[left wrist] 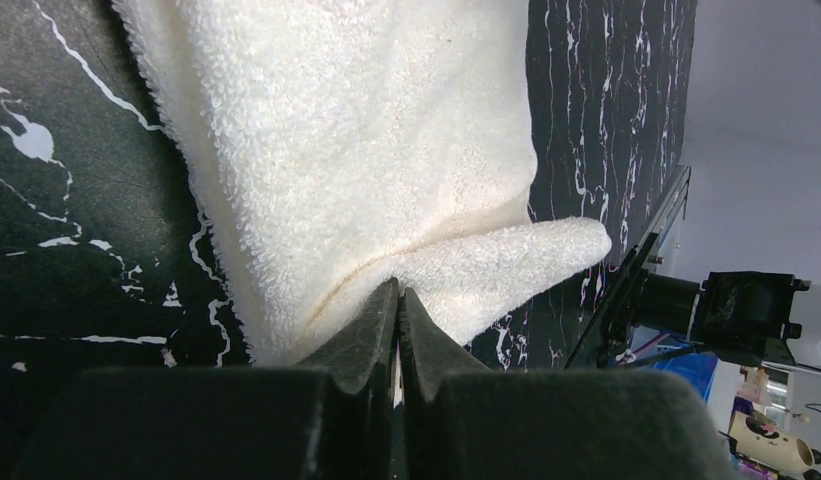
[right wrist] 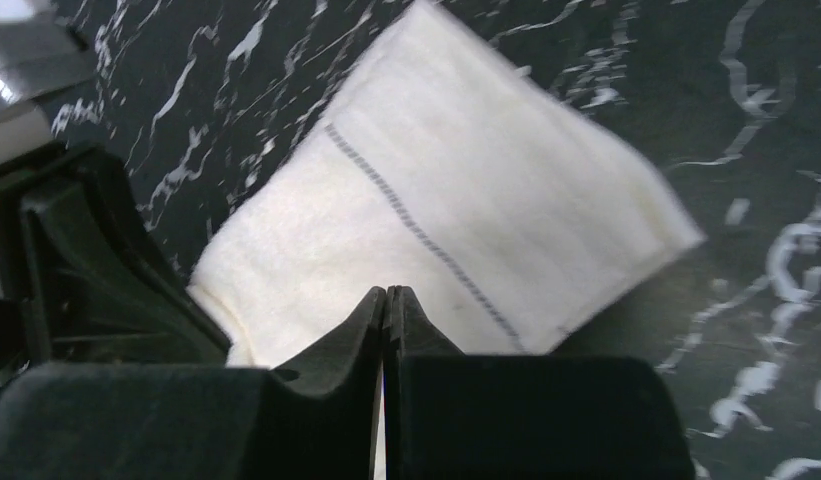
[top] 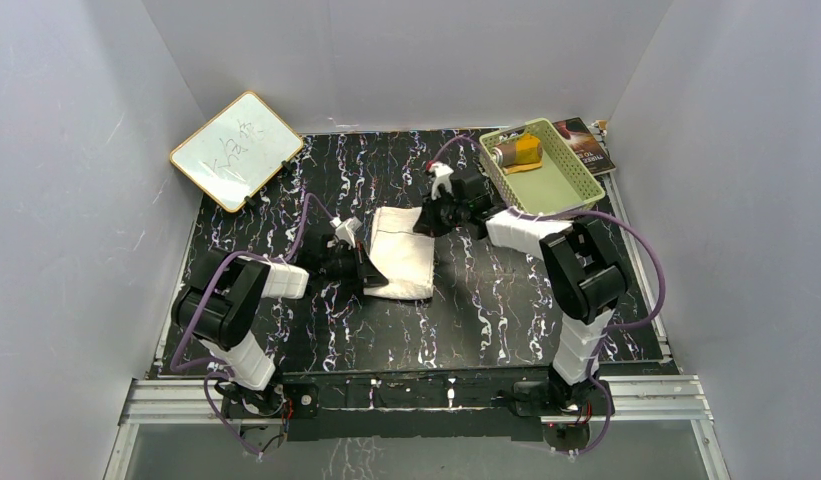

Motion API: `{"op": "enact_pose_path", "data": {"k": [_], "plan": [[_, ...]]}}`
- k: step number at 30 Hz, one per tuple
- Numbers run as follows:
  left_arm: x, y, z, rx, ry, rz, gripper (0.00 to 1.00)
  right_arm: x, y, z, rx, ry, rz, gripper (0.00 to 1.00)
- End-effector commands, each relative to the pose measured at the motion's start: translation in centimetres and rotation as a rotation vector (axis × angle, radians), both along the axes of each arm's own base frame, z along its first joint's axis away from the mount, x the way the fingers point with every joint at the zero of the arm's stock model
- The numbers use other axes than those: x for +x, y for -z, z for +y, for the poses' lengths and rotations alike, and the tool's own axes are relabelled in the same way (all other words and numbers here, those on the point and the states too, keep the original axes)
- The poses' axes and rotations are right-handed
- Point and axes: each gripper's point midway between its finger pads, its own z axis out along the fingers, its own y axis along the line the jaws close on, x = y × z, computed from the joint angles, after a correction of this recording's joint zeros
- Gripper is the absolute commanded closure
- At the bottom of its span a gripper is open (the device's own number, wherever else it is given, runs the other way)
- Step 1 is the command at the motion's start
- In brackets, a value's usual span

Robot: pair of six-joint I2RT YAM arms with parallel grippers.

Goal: Roll the towels
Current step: Roll the towel at the center of the board.

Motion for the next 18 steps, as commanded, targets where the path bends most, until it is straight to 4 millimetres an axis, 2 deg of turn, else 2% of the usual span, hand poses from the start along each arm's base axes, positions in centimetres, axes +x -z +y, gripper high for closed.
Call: {"op": "enact_pose_path", "data": {"k": [1, 3, 5, 8, 18], "plan": [[-2.1, 2.5, 2.0, 0.105, -0.025, 0.080, 1.00, -4.6, -3.0, 5.0, 0.003, -0.166, -0.118, 1.00], [-2.1, 2.4, 2.0, 0.107, -0.029, 0.079, 1.00, -6.5, -2.3, 5.5, -0.001, -0.201, -0.108, 1.00], [-2.2, 2.5, 2.1, 0.109, -0.029, 0.082, 1.00, -8.4, -3.3, 6.0, 0.030, -0.237, -0.135, 1.00], [-2.2, 2.8, 2.0, 0.108, -0.024, 0.090, 1.00, -10.6, -3.6, 6.4, 0.079, -0.282, -0.134, 1.00], [-2.0, 2.9, 1.9, 0.108, -0.021, 0.096, 1.00, -12.7, -1.2, 6.8, 0.094, -0.360, -0.035, 1.00]]}}
